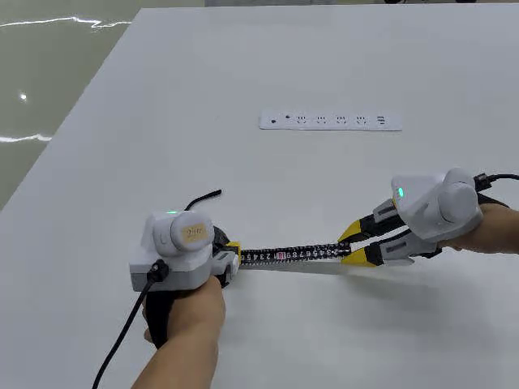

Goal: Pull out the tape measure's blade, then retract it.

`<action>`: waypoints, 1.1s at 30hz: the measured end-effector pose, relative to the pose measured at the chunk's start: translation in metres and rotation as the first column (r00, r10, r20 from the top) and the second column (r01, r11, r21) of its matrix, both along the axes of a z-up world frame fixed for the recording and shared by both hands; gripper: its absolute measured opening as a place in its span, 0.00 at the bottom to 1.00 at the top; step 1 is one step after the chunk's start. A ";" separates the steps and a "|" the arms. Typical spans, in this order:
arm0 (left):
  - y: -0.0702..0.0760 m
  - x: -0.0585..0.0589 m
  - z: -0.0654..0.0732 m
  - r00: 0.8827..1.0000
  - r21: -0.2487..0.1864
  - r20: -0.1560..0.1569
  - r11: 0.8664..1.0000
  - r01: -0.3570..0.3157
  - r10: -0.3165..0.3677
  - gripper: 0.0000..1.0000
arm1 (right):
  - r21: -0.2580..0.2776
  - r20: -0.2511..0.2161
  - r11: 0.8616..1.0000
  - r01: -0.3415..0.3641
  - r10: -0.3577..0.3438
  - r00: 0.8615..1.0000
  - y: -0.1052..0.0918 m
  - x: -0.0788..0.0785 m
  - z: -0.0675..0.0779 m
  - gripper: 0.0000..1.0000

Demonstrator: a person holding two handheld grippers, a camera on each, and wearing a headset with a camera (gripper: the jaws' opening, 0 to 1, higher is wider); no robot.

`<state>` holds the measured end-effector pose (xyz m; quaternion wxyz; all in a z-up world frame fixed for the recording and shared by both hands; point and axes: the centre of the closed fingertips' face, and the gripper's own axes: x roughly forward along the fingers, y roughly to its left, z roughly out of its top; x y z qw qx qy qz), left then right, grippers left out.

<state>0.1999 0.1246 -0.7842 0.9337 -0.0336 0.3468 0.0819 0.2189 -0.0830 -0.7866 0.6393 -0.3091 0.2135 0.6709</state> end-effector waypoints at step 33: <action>-0.001 -0.001 0.000 1.000 0.018 0.000 1.000 0.001 -0.001 0.62 | 0.003 0.005 1.000 0.001 -0.001 1.000 0.002 -0.001 0.000 0.14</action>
